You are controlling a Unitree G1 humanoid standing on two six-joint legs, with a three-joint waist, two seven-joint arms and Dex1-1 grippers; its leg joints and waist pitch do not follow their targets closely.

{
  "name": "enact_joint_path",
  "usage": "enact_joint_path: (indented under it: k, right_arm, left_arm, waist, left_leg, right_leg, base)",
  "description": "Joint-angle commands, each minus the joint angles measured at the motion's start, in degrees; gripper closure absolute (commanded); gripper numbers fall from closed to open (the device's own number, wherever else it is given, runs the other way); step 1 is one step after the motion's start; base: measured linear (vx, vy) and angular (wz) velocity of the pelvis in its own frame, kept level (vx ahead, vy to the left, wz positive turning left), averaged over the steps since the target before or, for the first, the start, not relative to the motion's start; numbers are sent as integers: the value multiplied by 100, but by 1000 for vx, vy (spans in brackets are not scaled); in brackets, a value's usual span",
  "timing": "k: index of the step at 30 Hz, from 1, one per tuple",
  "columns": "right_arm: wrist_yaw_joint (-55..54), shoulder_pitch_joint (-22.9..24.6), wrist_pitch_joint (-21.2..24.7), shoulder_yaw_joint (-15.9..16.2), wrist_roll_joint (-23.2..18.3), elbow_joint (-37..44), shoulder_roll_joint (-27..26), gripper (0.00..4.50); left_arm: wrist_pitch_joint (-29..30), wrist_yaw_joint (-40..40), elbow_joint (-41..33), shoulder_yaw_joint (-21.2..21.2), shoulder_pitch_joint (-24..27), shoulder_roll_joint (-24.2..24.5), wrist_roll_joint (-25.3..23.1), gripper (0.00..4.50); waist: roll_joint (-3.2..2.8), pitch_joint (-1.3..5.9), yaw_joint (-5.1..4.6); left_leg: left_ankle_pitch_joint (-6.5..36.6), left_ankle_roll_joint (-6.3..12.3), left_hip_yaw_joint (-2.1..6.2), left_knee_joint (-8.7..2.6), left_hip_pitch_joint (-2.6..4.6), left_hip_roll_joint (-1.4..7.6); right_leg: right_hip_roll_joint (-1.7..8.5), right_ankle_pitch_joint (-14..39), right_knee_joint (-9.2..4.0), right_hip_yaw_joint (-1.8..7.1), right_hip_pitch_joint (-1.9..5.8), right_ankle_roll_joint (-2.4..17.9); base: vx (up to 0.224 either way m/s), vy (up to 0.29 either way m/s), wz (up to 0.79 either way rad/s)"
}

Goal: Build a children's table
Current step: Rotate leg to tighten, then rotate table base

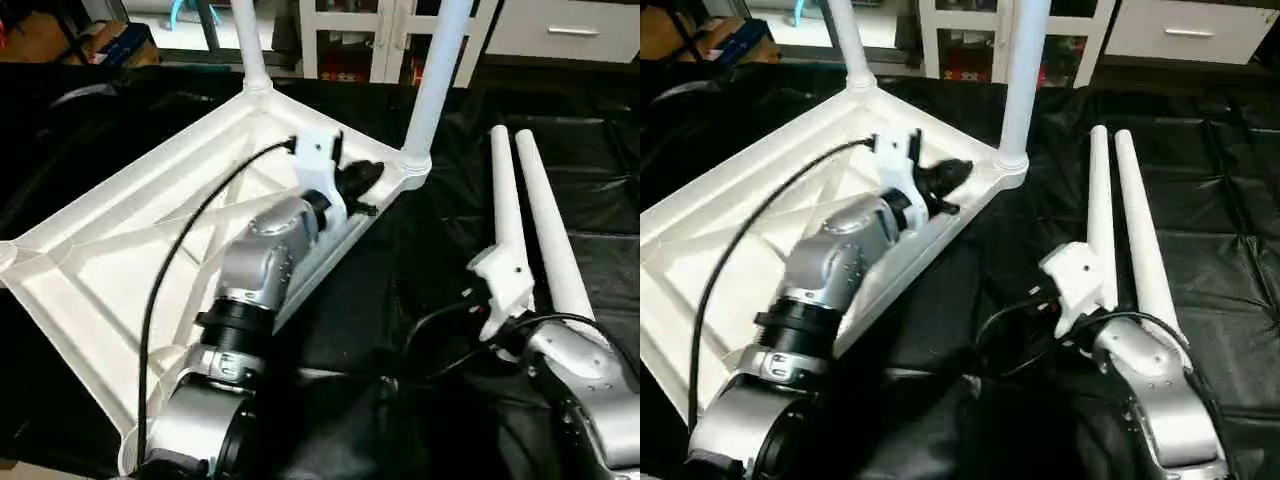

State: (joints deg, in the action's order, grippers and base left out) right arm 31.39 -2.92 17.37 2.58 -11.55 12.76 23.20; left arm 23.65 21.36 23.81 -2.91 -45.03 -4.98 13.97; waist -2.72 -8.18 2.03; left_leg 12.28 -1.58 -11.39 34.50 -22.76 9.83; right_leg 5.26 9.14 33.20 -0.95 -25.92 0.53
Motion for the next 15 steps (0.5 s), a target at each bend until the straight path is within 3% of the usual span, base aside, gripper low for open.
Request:
enact_joint_path:
  k: [1, 4, 5, 6, 7, 8, 10, 11, 12, 13, 14, 15]
  right_arm:
    - [-23, -35, 52, 48, 44, -35, -23, 16]
    - [-53, -105, 48, 162, 86, -67, -69, 16]
    - [-90, -138, 65, 220, 111, -65, -115, 16]
    - [-122, -178, 100, 309, 107, -70, -194, 16]
    - [-130, -190, 95, 324, 118, -87, -205, 16]
    - [-187, -288, 52, 416, 209, -230, -303, 16]
    - [-282, -449, 3, 465, 320, -439, -416, 16]
    - [-329, -529, -13, 477, 362, -534, -461, 16]
    - [-397, -663, -11, 468, 387, -667, -525, 16]
    - [-486, -816, -9, 455, 429, -819, -580, 16]
    - [-540, -907, -5, 444, 451, -907, -610, 16]
    - [-595, -1021, -12, 427, 473, -1013, -641, 16]
  left_arm:
    - [-52, 113, -193, 70, 30, 72, -24, 295]
    - [52, 301, -556, 129, 79, 507, -80, 295]
    - [155, 531, -833, 197, 151, 864, -150, 295]
    - [307, 944, -1286, 292, 295, 1452, -261, 295]
    - [333, 1003, -1350, 284, 319, 1539, -260, 295]
    - [520, 1444, -1805, 220, 508, 2193, -234, 295]
    - [679, 1939, -2230, 142, 766, 2854, -151, 295]
    - [734, 2159, -2396, 114, 890, 3119, -110, 295]
    - [742, 2488, -2594, 72, 1108, 3488, -75, 295]
    - [730, 2809, -2773, -5, 1363, 3836, 0, 295]
    - [711, 2988, -2865, -54, 1517, 4027, 46, 295]
    - [804, 3133, -2945, -149, 1683, 4224, 130, 295]
  waist:
    - [161, 455, 21]
    - [147, 467, 29]
    - [152, 481, 17]
    - [134, 478, 18]
    - [152, 481, 12]
    - [167, 490, -7]
    - [120, 450, -30]
    - [97, 438, -10]
    - [180, 427, -16]
    - [136, 442, 16]
    - [137, 422, 9]
    - [97, 413, 5]
  left_leg:
    - [-507, 1582, 125, -295, 133, 260]
    - [-682, 1646, 127, -270, 118, 253]
    - [-754, 1661, 143, -268, 81, 241]
    - [-734, 1635, 134, -266, 108, 248]
    - [-732, 1613, 149, -274, 109, 259]
    - [-749, 1554, 145, -275, 107, 254]
    - [-559, 1355, 110, -285, 165, 250]
    - [-395, 1105, 106, -331, 178, 259]
    - [-344, 1041, 92, -345, 180, 256]
    - [-321, 955, 120, -348, 187, 260]
    - [-260, 847, 106, -381, 186, 257]
    - [-132, 688, 89, -402, 240, 260]
  right_leg:
    - [215, -2, -190, 93, 379, 1696]
    - [212, -217, -149, 89, 380, 1734]
    - [226, -199, -120, 86, 406, 1705]
    - [225, -160, -130, 86, 384, 1711]
    - [238, -129, -121, 84, 396, 1705]
    - [239, -102, -95, 82, 402, 1699]
    - [209, 149, -127, 97, 330, 1712]
    - [210, 404, -120, 96, 339, 1697]
    - [197, 440, -134, 102, 342, 1666]
    - [219, 455, -93, 98, 353, 1668]
    - [208, 559, -102, 105, 329, 1612]
    - [173, 625, -120, 99, 292, 1569]
  base:
    - [0, 0, 0]
    - [0, 0, 0]
    - [0, 0, 0]
    - [0, 0, 0]
    - [0, 0, 0]
    - [0, 0, 0]
    - [0, 0, 0]
    - [0, 0, 0]
    - [0, 0, 0]
    - [0, 0, 0]
    - [0, 0, 0]
    - [0, 0, 0]
